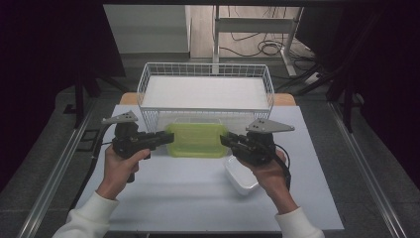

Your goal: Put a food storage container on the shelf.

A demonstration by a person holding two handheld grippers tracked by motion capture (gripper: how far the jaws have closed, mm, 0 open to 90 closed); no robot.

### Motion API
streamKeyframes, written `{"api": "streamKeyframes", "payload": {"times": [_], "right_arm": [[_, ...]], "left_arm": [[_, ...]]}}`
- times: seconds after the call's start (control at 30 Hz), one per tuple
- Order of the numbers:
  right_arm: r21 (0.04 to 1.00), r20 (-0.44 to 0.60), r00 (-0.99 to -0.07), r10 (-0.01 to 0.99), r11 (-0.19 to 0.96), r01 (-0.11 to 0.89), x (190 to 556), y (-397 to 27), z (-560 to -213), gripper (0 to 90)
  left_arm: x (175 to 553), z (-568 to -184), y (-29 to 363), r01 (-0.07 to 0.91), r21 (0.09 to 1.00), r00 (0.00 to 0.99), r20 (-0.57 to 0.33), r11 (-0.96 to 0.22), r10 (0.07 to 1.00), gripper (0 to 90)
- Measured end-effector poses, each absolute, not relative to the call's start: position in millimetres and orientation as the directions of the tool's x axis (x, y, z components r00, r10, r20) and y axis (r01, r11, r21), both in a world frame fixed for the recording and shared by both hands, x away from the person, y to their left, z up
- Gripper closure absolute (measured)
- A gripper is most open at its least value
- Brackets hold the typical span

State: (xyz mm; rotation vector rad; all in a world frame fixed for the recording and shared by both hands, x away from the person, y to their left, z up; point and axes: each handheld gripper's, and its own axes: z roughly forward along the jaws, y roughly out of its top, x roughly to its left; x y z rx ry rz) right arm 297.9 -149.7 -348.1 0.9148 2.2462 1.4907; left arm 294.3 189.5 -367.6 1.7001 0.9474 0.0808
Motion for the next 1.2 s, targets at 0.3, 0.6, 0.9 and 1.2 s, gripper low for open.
{"api": "streamKeyframes", "payload": {"times": [0.3, 0.6, 0.9, 1.2], "right_arm": [[0.911, 0.107, -0.756, 0.646, 0.24, 0.334, 314.2, -149.5, -332.5, 76.9], [0.92, 0.111, -0.753, 0.649, 0.219, 0.325, 337.3, -152.8, -307.3, 77.0], [0.915, 0.161, -0.741, 0.652, 0.183, 0.36, 368.1, -156.4, -289.1, 77.0], [0.897, 0.222, -0.72, 0.657, 0.151, 0.414, 403.6, -155.6, -288.5, 77.2]], "left_arm": [[311.4, -350.0, 189.5, 0.529, 0.848, 0.678, -0.395, -0.038, 0.619, 77.3], [340.0, -324.2, 187.8, 0.527, 0.849, 0.686, -0.398, -0.039, 0.609, 77.4], [375.4, -307.1, 187.3, 0.548, 0.836, 0.684, -0.42, -0.04, 0.597, 77.6], [406.9, -306.4, 188.1, 0.587, 0.809, 0.658, -0.457, -0.027, 0.599, 77.9]]}}
